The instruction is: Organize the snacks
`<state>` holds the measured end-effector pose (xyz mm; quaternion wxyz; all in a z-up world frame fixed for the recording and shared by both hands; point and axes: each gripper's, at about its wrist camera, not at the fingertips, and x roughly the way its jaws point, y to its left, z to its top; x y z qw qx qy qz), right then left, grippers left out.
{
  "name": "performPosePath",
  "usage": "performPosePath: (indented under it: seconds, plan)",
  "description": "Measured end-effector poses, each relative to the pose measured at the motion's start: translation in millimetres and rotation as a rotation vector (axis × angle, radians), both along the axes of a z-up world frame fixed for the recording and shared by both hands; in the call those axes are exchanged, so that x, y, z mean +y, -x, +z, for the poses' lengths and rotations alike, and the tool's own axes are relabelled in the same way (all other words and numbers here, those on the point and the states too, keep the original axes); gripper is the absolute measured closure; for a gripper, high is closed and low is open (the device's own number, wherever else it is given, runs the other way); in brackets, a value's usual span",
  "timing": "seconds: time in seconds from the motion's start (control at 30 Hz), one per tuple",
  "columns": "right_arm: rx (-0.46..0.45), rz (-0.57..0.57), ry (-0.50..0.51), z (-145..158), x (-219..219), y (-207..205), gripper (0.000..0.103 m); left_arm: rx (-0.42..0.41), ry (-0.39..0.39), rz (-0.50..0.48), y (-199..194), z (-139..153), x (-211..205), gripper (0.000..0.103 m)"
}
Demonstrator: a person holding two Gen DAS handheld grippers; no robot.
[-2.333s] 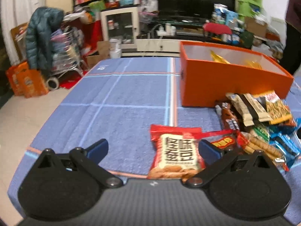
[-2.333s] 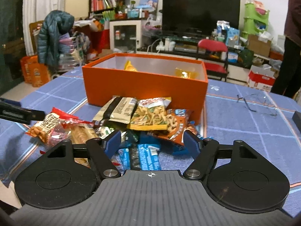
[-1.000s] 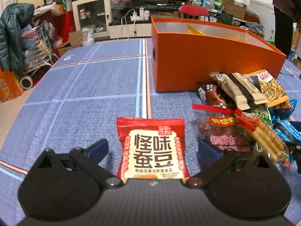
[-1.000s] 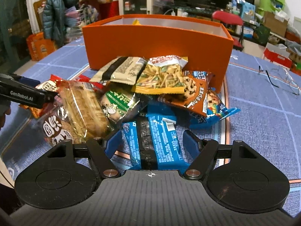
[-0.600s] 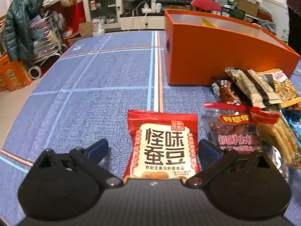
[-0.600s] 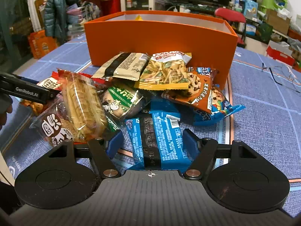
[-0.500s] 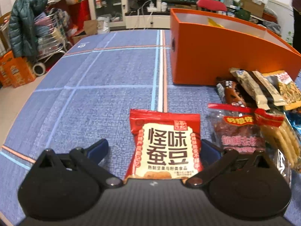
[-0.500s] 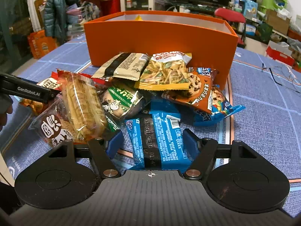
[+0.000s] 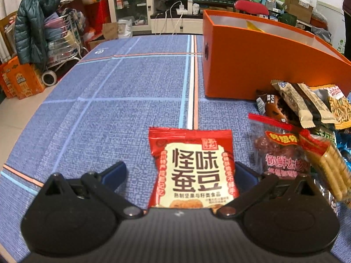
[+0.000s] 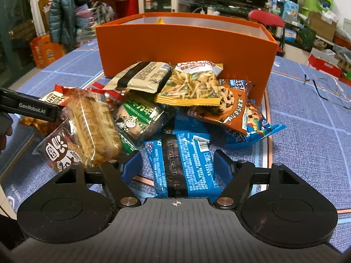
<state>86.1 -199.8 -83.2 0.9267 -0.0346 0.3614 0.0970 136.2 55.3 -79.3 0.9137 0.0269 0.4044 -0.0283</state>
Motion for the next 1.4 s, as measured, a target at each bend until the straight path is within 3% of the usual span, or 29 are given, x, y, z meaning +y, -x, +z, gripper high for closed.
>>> performPosePath:
  seconds: [0.4,0.47,0.5,0.53,0.57,0.6,0.67,0.9,1.17,1.4]
  plan:
    - [-0.002,0.001,0.005,-0.5,-1.5,-0.7,0.034,0.001,0.012,0.012,-0.2,-0.4,-0.3,0.001]
    - [0.004,-0.001,0.004,0.3,-1.5,-1.4,0.038,0.002,0.012,0.015,-0.3,-0.1,-1.1,0.001]
    - [0.007,0.001,0.001,1.5,-1.3,-1.7,0.048,0.002,0.012,0.015,-0.2,-0.2,-0.4,0.001]
    - [0.009,0.003,-0.002,3.3,-1.2,-1.7,0.063,0.003,0.013,0.016,-0.1,0.1,-0.5,0.003]
    - [0.012,0.001,-0.006,4.8,-1.4,-2.1,0.065,0.002,0.011,0.009,0.2,1.1,-1.4,0.007]
    - [0.019,-0.001,-0.013,5.6,-1.5,-2.9,0.065,-0.001,0.008,-0.001,0.9,2.6,-2.9,0.009]
    - [0.024,0.004,-0.020,6.6,-1.6,-2.4,0.065,-0.008,0.008,-0.017,3.0,5.4,-6.2,0.025]
    - [-0.014,0.002,-0.008,16.3,0.2,3.1,0.066,0.013,0.055,-0.024,3.6,9.8,-0.3,0.040]
    - [-0.029,0.004,-0.017,19.5,-2.4,6.8,0.066,0.030,0.099,-0.014,4.7,13.5,6.0,0.042]
    - [-0.068,0.013,-0.028,30.2,-4.7,14.6,0.066,-0.013,0.111,-0.011,10.7,26.7,8.0,0.042]
